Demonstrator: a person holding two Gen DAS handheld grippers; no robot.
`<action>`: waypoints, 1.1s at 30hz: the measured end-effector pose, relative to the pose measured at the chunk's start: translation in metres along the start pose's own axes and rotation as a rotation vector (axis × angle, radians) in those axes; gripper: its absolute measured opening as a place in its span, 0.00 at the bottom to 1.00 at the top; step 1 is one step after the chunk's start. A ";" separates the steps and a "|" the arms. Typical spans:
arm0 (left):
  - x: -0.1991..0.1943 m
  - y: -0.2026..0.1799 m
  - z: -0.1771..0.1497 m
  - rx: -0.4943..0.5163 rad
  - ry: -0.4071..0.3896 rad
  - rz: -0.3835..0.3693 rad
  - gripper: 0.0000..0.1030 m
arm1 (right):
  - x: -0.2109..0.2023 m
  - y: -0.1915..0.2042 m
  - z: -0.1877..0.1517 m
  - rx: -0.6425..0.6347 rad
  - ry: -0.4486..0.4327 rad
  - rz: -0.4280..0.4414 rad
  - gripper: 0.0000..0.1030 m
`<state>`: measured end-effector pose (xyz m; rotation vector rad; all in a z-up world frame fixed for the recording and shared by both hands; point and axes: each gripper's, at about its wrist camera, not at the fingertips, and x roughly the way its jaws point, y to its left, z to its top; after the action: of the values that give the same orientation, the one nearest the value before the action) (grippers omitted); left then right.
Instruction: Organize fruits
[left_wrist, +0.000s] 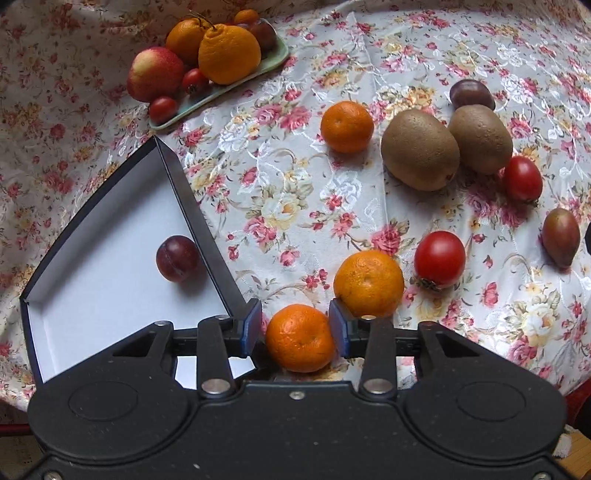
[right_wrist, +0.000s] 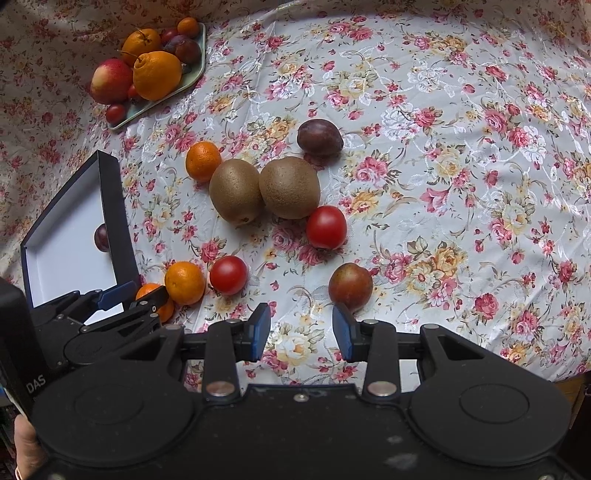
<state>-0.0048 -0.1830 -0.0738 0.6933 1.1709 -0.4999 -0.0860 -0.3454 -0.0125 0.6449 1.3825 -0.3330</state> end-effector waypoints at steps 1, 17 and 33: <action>0.005 0.000 0.000 -0.009 0.031 -0.019 0.47 | -0.001 -0.001 0.000 0.001 -0.001 0.001 0.38; -0.046 0.087 0.007 -0.430 -0.138 -0.068 0.46 | -0.014 -0.015 -0.001 0.041 -0.017 0.045 0.38; -0.039 0.088 0.003 -0.421 -0.109 0.067 0.51 | 0.005 0.003 -0.001 -0.003 0.012 -0.003 0.38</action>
<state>0.0448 -0.1238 -0.0158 0.3359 1.1007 -0.2196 -0.0844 -0.3416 -0.0171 0.6436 1.3954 -0.3295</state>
